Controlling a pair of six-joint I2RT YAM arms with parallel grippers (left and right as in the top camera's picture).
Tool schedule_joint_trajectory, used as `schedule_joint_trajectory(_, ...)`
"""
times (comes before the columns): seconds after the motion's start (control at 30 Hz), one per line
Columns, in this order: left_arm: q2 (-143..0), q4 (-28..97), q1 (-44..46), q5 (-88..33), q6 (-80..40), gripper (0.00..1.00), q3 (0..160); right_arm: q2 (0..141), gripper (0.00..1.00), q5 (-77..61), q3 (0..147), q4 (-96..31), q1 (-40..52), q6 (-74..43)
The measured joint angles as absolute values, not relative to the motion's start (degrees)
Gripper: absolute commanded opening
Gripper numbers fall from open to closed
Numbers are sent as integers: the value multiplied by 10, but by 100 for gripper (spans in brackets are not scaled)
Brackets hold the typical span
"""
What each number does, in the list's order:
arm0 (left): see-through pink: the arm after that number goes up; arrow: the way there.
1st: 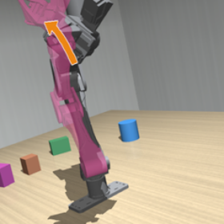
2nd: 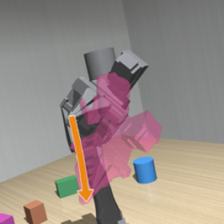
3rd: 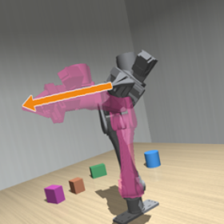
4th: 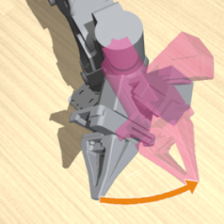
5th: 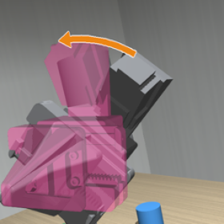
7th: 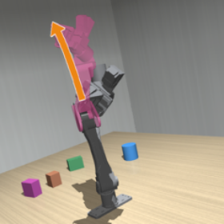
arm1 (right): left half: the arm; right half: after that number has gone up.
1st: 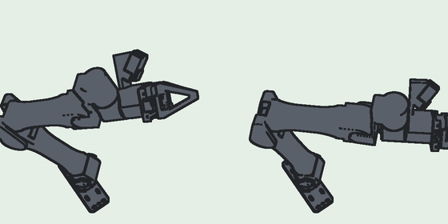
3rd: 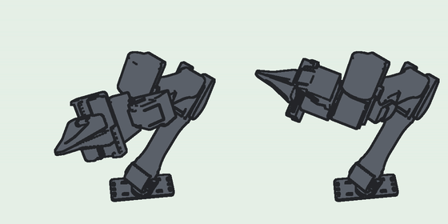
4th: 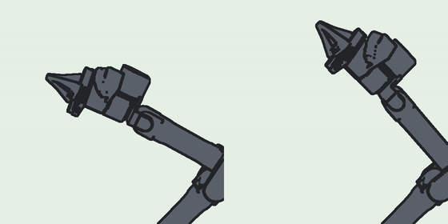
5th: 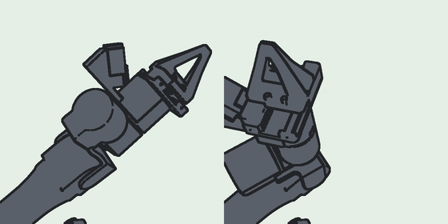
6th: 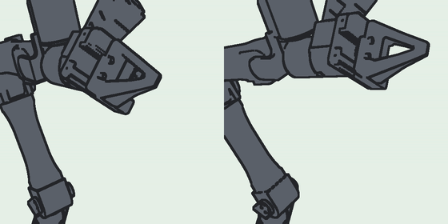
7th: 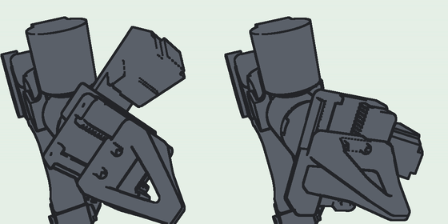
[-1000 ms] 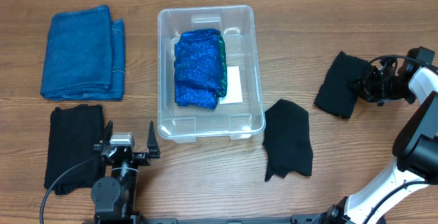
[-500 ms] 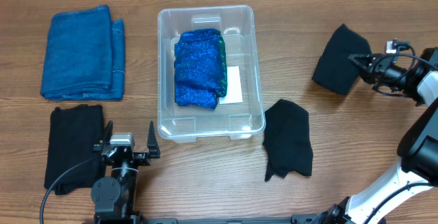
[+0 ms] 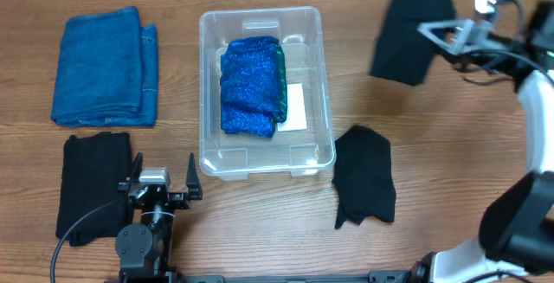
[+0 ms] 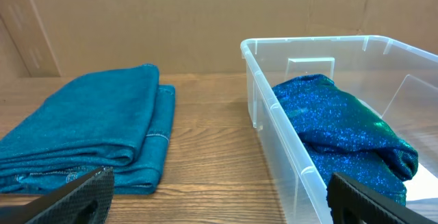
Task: Pack container
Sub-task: 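Lift the black cloth and carry it over the bin, then lower the black cloth beside the blue cloth and release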
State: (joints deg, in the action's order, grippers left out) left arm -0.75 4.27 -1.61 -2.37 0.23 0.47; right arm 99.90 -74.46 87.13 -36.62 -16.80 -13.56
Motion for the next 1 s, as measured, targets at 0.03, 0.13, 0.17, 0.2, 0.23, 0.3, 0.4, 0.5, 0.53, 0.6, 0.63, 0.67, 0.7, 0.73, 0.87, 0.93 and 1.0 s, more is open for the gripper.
schedule_joint_trajectory(0.03, -8, 43, -16, -24, 2, 100, 5, 989, 4, -726, 874, -358, -140, -139)
schedule_joint_trajectory(0.13, -8, 43, -16, -24, 2, 100, 5, 979, 4, -657, 878, -348, -62, -145)
schedule_joint_trajectory(0.17, -8, 43, -16, -24, 2, 100, 5, 979, 4, -632, 878, -347, -41, -146)
schedule_joint_trajectory(0.2, -8, 43, -16, -24, 2, 100, 5, 981, 4, -598, 878, -350, -12, -148)
schedule_joint_trajectory(0.23, -8, 43, -16, -24, 2, 100, 5, 983, 5, -562, 878, -352, 16, -150)
schedule_joint_trajectory(0.3, -8, 43, -16, -24, 2, 100, 5, 988, 6, -480, 878, -352, 77, -150)
schedule_joint_trajectory(0.4, -8, 43, -16, -24, 2, 100, 5, 990, 6, -385, 878, -352, 142, -150)
schedule_joint_trajectory(0.5, -8, 43, -16, -24, 2, 100, 5, 990, 7, -304, 878, -347, 192, -150)
schedule_joint_trajectory(0.53, -8, 43, -16, -24, 2, 100, 5, 991, 7, -282, 878, -340, 206, -150)
schedule_joint_trajectory(0.6, -8, 43, -16, -24, 3, 100, 5, 997, 7, -253, 878, -326, 228, -150)
schedule_joint_trajectory(0.63, -8, 43, -16, -24, 2, 100, 5, 1001, 7, -243, 878, -317, 237, -152)
schedule_joint_trajectory(0.67, -8, 43, -16, -24, 2, 100, 5, 1008, 7, -233, 878, -309, 243, -154)
schedule_joint_trajectory(0.7, -8, 43, -16, -24, 3, 100, 5, 1015, 7, -228, 878, -303, 246, -159)
schedule_joint_trajectory(0.73, -8, 43, -16, -24, 2, 100, 5, 1026, 7, -221, 878, -295, 249, -164)
schedule_joint_trajectory(0.87, -8, 43, -16, -24, 3, 100, 5, 1071, 9, -204, 878, -280, 248, -176)
schedule_joint_trajectory(0.93, -8, 43, -16, -24, 3, 100, 5, 1083, 10, -201, 878, -279, 247, -180)
schedule_joint_trajectory(1.0, -8, 43, -16, -24, 2, 100, 5, 1100, 10, -198, 878, -276, 247, -180)
